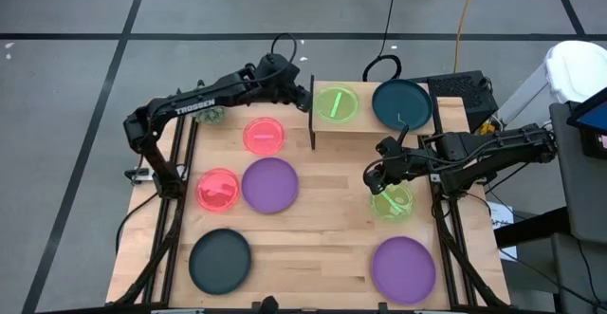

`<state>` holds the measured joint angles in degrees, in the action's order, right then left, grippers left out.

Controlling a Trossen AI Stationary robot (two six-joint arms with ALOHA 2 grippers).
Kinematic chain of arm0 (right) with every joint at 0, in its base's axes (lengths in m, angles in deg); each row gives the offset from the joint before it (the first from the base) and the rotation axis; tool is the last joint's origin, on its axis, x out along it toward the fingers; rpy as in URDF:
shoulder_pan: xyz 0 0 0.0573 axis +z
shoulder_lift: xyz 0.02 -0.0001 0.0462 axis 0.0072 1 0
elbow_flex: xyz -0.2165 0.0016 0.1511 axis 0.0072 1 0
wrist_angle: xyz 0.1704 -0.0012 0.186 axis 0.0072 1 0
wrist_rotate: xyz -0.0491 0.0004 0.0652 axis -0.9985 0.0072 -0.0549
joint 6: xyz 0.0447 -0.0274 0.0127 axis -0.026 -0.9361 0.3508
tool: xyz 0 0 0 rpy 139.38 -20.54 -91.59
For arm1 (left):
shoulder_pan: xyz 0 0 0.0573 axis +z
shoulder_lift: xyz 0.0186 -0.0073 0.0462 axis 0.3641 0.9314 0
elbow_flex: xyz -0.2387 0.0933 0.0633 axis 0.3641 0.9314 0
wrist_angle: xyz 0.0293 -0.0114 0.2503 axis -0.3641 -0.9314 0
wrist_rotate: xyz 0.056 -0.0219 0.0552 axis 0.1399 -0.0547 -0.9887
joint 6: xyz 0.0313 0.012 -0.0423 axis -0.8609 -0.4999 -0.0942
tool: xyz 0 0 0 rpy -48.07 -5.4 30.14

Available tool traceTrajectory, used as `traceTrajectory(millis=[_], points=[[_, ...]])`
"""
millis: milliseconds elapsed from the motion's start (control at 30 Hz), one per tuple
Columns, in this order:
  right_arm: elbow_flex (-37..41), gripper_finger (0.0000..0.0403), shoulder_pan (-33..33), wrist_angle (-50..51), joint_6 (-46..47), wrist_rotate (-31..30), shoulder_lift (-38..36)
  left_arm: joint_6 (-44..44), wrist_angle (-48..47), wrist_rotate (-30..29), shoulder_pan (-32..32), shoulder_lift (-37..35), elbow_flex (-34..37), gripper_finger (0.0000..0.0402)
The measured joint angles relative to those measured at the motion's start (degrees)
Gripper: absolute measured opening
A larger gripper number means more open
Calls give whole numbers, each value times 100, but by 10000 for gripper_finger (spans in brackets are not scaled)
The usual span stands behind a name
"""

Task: Place and stack plates onto a shelf
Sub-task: Adjust the shelf

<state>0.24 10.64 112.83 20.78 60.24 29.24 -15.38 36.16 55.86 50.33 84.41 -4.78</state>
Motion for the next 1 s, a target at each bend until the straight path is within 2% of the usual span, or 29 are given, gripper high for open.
traceTrajectory(millis=[67, 200, 367, 500, 700, 867, 1000], points=[[0, 0, 1, 3, 0, 0, 0, -51, -389, 212, 90, -14, 0, 65], [0, 0, -1, 0, -2, 2, 0, -400, -813, 1079, 345, -12, 0, 65], [0, 0, 1, 2, -13, 10, 0, -1236, -1079, 1326, 475, -14, 0, 65], [0, 0, 1, 0, -2, 17, 0, -2365, -889, 1663, 617, -14, 81, 65], [0, 0, 1, 2, -9, 20, 0, -2619, -165, 2621, 1039, -14, 599, 65], [0, 0, 1, 0, -2, 22, 0, -3534, -169, 2679, 1160, -10, 962, 65], [0, 0, 1, 0, -62, 25, 0, -4512, -150, 2557, 1095, -10, 986, 65]])
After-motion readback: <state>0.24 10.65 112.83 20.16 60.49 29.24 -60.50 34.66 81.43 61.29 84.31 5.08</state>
